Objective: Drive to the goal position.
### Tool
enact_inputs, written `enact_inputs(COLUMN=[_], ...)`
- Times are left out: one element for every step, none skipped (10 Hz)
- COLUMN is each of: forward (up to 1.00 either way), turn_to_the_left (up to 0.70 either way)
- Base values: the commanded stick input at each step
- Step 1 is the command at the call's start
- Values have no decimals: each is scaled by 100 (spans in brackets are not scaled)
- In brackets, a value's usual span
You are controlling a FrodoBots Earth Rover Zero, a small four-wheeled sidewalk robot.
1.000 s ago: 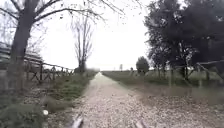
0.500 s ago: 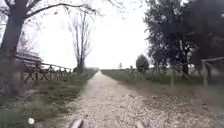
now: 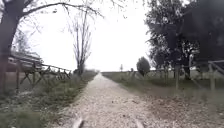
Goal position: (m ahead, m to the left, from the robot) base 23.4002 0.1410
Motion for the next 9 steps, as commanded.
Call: enact_inputs(forward=[50, 50, 50, 50, 50, 50, 50, 50, 50], turn_to_the_left=[0, 0, 0, 0, 0, 0, 0, 0, 0])
